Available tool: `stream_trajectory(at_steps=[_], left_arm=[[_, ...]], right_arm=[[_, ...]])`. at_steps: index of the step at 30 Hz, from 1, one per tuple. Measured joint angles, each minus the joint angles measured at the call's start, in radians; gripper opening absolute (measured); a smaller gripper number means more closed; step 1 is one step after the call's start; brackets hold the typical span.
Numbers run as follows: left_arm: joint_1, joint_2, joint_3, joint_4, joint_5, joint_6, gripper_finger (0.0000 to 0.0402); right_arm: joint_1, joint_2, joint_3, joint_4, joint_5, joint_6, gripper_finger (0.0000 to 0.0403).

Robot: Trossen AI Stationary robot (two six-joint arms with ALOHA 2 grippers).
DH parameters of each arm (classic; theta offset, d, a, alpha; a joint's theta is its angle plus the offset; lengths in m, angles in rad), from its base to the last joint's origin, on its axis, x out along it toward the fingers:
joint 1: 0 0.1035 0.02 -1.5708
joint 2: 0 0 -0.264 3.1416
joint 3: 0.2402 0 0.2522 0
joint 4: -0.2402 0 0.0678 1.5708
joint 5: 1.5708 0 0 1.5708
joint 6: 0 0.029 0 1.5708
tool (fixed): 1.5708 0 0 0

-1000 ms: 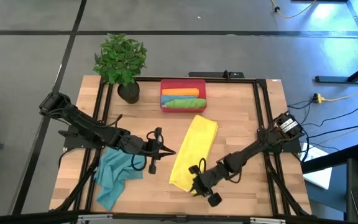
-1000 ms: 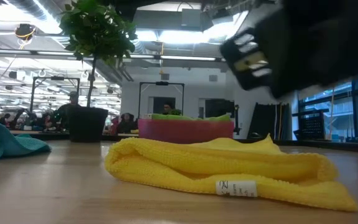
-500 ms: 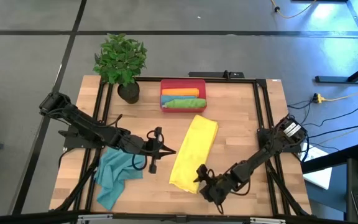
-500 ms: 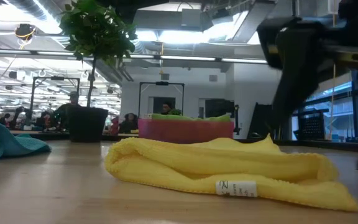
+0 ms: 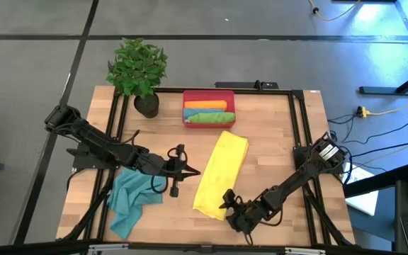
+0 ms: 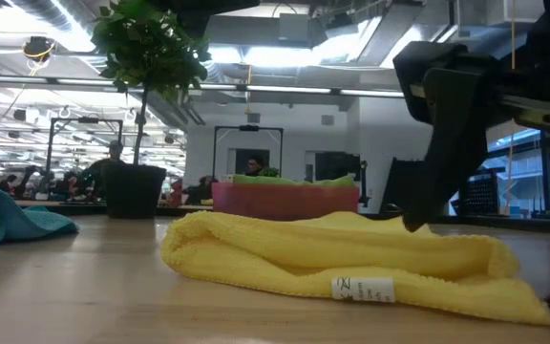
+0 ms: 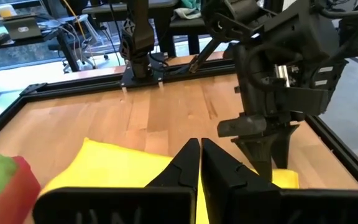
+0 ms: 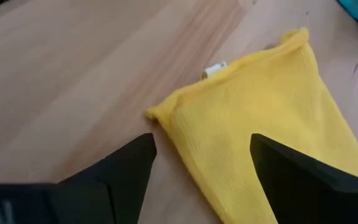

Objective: Roll microfiber towels into tight, uniform cylinder then place into a basket
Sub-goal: Fold the yellow towel

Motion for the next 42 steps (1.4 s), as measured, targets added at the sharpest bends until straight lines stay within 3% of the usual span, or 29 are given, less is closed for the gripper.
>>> stream_trajectory(at_steps=[7,14,19,26,32,36,42], left_arm=[[0.0,0.0,0.0,-0.024,0.0,-0.009,0.0003],[0.0,0.0,0.0,-0.041,0.0,-0.022,0.0005],[0.0,0.0,0.0,-0.041,0.0,-0.021,0.0003],[0.0,0.0,0.0,-0.041,0.0,-0.02,0.0008],[-0.027,0.037,0.002,-0.04,0.043,-0.009,0.0008],[-0.099,0.109,0.002,-0.038,-0.007,0.031,0.0008],[-0.142,0.207,0.002,-0.013,-0.028,0.03,0.0008]], right_arm=[[-0.001,0.013,0.032,-0.003,0.048,-0.006,0.0264],[-0.005,0.014,0.033,-0.01,0.067,-0.006,0.0209],[-0.005,0.014,0.032,0.028,0.069,0.014,0.0146],[-0.005,0.014,0.032,0.025,0.135,0.237,0.0013],[-0.008,0.007,0.033,0.012,0.219,0.445,0.0006],[-0.008,-0.012,0.03,-0.008,0.27,0.549,0.0004],[-0.008,-0.137,-0.039,-0.011,0.344,0.662,0.0003]])
